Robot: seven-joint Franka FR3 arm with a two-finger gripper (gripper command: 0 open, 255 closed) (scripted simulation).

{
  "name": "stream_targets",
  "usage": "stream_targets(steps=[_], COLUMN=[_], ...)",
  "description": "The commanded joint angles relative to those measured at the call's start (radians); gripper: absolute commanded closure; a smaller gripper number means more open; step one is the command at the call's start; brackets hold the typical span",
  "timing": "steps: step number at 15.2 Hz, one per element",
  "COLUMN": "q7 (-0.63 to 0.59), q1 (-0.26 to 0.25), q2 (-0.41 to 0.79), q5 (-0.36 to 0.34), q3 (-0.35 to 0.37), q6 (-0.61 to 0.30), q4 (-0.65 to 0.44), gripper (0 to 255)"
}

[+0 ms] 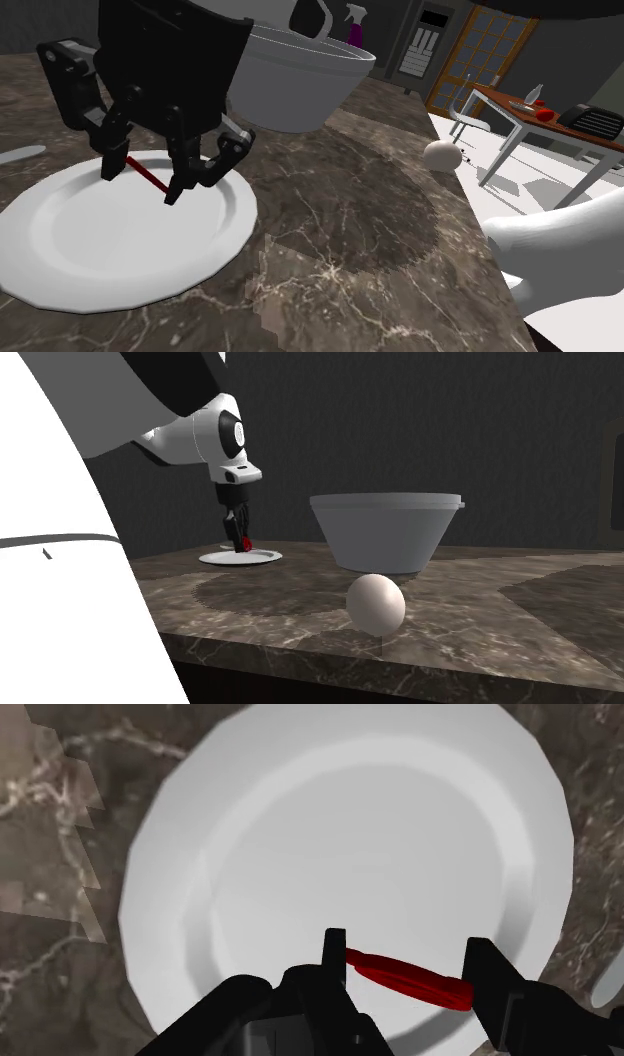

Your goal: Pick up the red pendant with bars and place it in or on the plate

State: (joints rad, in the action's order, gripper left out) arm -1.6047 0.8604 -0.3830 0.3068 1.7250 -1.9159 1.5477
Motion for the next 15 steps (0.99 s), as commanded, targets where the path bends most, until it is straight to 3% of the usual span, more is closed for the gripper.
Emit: stream_targets(steps=[1,8,9,15], q7=[0.001,0.001,0.001,-0.007], q1=[-0.012,-0.012,-0.012,-0.027], q2=[0.003,0.003,0.003,0.013], q5=[-0.002,-0.002,-0.002,-0.014], q3=[-0.006,-0.006,-0.006,-0.021], q6=[-0.019,-0.019,-0.019,0.009], q4=[0.023,0.022,0.022,0.001], gripper=[255,255,0,0])
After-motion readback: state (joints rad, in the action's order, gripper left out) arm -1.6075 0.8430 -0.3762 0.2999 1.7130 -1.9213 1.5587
